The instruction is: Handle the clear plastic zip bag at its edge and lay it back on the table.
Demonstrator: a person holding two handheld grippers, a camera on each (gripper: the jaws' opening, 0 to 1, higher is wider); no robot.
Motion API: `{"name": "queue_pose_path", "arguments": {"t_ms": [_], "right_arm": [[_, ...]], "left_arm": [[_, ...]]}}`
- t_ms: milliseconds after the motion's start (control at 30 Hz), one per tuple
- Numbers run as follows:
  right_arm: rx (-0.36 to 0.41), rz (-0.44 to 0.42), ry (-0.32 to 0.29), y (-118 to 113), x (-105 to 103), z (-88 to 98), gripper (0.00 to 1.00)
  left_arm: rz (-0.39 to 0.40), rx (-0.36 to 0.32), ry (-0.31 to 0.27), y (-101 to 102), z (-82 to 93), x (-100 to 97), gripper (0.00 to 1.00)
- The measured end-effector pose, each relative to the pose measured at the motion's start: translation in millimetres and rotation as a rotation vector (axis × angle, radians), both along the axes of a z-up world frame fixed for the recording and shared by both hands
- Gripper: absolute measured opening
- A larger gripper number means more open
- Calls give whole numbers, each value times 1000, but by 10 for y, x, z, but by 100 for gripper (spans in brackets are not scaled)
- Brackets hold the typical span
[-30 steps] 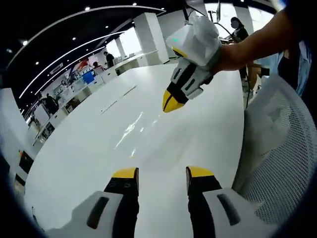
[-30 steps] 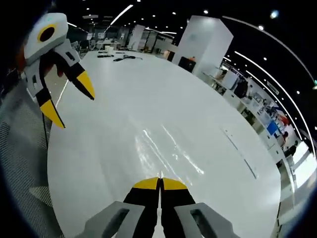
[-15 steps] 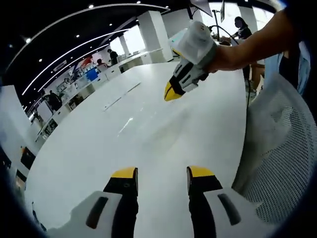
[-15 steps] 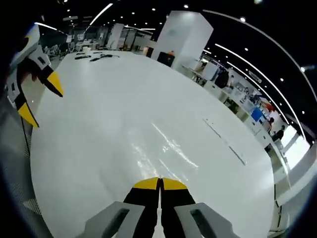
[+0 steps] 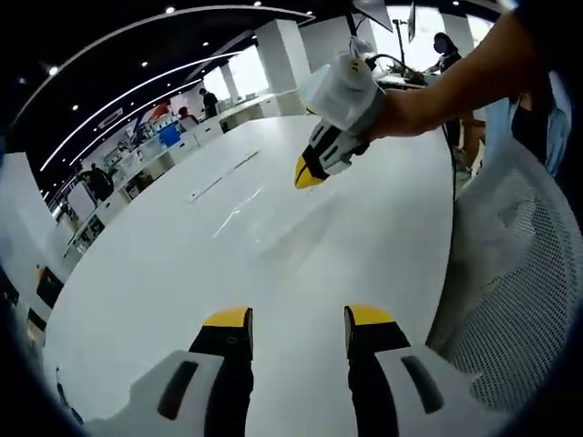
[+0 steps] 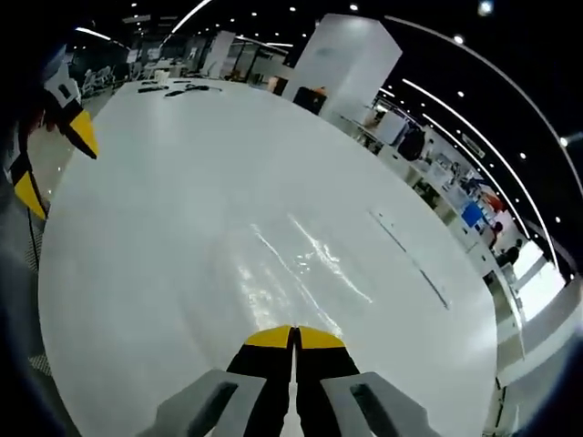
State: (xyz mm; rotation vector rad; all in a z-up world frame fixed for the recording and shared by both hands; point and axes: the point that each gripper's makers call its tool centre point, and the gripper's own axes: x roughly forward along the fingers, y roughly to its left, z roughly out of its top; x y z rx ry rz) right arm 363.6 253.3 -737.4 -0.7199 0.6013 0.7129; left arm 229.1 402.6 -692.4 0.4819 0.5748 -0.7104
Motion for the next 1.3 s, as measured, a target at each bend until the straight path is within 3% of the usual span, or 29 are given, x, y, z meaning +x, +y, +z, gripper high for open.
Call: {"name": "queue_pose_path", "arguments": {"t_ms": [100, 233, 400, 600, 1133, 1300], "right_arm": [[22, 61, 30, 49, -90, -69, 0], [53, 69, 52, 38, -176, -84, 0], [94, 52, 91, 42, -215, -143, 7], [93, 67, 78, 75, -255, -141, 14], [154, 122, 112, 303, -413, -87, 17], [177, 123, 109, 311, -481, -23, 26]], "left_arm": [[1, -1, 0, 10, 12, -13, 38], [3, 4, 4, 33, -7, -21, 38], [-7, 19, 8, 32, -59, -33, 40], [-14, 21, 11, -17, -44, -65, 41], [12, 17, 7, 50, -8, -57, 42], [18, 7, 11, 42, -16, -59, 43]]}}
